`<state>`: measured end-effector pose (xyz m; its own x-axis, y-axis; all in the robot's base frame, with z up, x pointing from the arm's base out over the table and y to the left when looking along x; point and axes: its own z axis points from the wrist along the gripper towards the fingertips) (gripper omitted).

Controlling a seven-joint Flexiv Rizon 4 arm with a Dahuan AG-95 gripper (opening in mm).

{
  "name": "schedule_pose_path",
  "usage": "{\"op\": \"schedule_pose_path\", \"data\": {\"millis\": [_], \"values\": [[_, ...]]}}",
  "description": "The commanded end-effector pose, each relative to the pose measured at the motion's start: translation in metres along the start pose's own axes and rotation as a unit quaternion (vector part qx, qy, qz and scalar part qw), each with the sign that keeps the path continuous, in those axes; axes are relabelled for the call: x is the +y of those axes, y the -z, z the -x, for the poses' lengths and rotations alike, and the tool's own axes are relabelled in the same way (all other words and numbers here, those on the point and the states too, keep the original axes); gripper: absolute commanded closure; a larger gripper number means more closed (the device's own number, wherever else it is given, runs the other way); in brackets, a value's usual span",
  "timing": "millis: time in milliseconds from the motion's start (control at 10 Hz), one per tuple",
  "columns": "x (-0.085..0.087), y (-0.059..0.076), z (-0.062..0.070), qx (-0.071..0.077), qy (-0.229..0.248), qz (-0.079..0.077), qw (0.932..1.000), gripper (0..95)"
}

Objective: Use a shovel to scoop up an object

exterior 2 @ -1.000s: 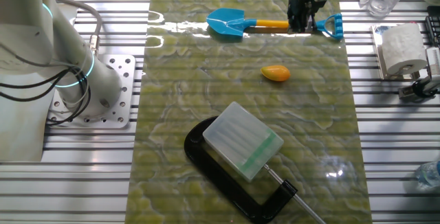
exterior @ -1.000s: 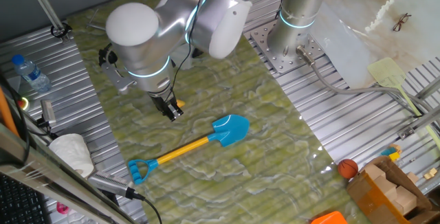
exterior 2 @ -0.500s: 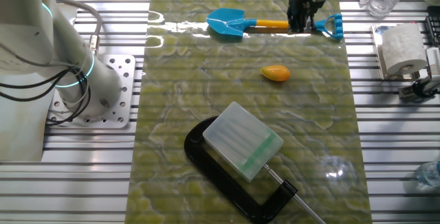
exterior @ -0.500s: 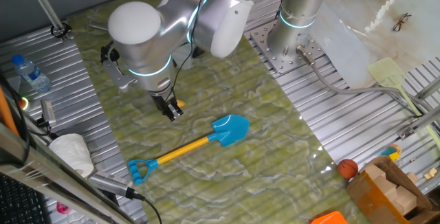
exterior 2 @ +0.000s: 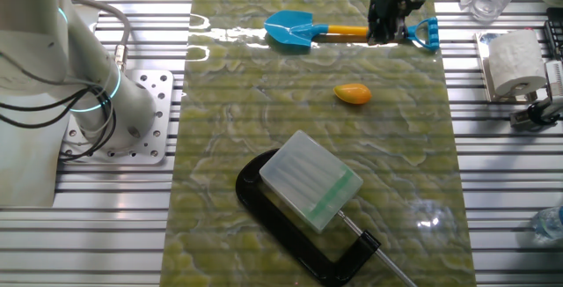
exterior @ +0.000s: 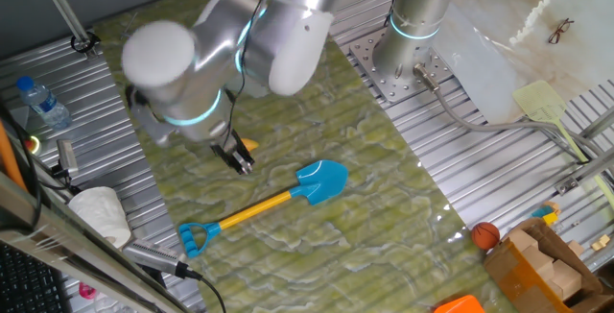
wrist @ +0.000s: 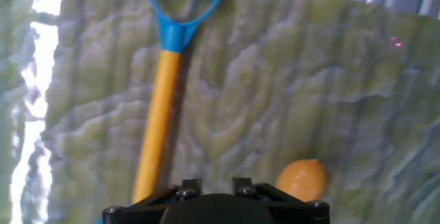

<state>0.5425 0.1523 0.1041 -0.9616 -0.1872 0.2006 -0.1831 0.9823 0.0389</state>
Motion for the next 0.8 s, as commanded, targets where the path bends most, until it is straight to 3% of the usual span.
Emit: {"op": "schedule_pose_path", "data": {"millis": [100,400,600,800], "values": [[0.028,-0.004,0.005,-0.031,-0.063,0.008,0.9975,57.0],[0.045,-0.010,0.007,-0.038,-0.091,0.015,0.9950,57.0],[0.044,-0.016,0.010,-0.050,-0.101,0.017,0.9935,57.0],[0.043,-0.024,0.014,-0.052,-0.103,0.015,0.9932,57.0]]}}
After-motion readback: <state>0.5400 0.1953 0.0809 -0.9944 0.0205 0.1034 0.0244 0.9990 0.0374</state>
